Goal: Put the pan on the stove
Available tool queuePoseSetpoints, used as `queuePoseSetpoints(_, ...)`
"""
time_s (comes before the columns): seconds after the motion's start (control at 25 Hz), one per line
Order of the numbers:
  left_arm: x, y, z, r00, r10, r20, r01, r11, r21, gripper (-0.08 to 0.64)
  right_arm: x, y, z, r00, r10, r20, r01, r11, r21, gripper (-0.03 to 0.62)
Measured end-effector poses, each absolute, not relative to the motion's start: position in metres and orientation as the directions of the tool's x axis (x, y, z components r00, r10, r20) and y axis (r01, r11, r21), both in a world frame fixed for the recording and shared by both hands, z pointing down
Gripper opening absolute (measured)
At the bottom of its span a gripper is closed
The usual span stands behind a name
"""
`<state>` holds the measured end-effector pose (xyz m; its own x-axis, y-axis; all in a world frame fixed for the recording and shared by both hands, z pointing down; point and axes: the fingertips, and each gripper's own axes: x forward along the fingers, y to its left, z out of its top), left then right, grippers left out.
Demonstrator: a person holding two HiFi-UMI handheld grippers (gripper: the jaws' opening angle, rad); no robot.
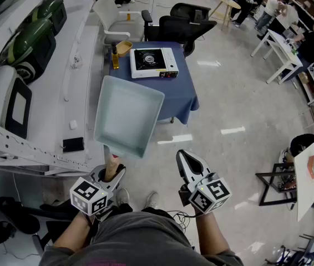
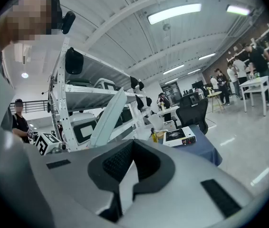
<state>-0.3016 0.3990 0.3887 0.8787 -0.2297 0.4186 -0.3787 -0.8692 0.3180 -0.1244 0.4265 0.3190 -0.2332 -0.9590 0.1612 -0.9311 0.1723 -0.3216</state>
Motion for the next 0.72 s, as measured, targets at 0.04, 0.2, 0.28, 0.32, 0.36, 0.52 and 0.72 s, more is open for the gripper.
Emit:
queuePoseSetpoints(0.04, -0.302, 0.399, 0.389, 0.878, -0.229, 0.42, -0.379, -0.868, 0.32, 0.032, -0.125, 0.426, 0.319, -0.235, -0.958, 0.163, -0.931, 0.174, -0.321, 0.003)
queuePoseSetpoints(0.2, -0.3, 0.399, 0.389, 0.876, -0.23, 0.425, -0.383, -0.866, 0.321, 0.032, -0.123, 0.426, 0.319, -0.231, -0.958, 0.167, -0.932, 0.168, -0.322, 0.003)
queuePoseSetpoints(0.28, -0.299, 0.4, 0.389, 0.875, -0.232, 0.426, -0.385, -0.865, 0.32, 0.032, -0.12, 0.426, 0.32, -0.225, -0.96, 0.169, -0.932, 0.161, -0.326, 0.003)
queuePoseSetpoints(0.32, -0.299, 0.401, 0.389, 0.874, -0.233, 0.427, -0.387, -0.865, 0.32, 0.032, -0.119, 0.426, 0.32, -0.222, -0.96, 0.169, -0.931, 0.158, -0.329, 0.003)
queuePoseSetpoints(0.36, -0.298, 0.401, 0.39, 0.873, -0.233, 0.428, -0.388, -0.864, 0.32, 0.032, -0.118, 0.427, 0.32, -0.222, -0.96, 0.169, -0.931, 0.157, -0.33, 0.003)
queuePoseSetpoints(0.52, -0.293, 0.403, 0.391, 0.872, -0.237, 0.428, -0.392, -0.862, 0.32, 0.032, -0.112, 0.431, 0.323, -0.224, -0.96, 0.167, -0.93, 0.159, -0.332, 0.003)
queuePoseSetpoints(0.72, -0.284, 0.409, 0.392, 0.871, -0.241, 0.427, -0.397, -0.858, 0.325, 0.032, -0.103, 0.437, 0.323, -0.231, -0.96, 0.16, -0.926, 0.166, -0.338, 0.003)
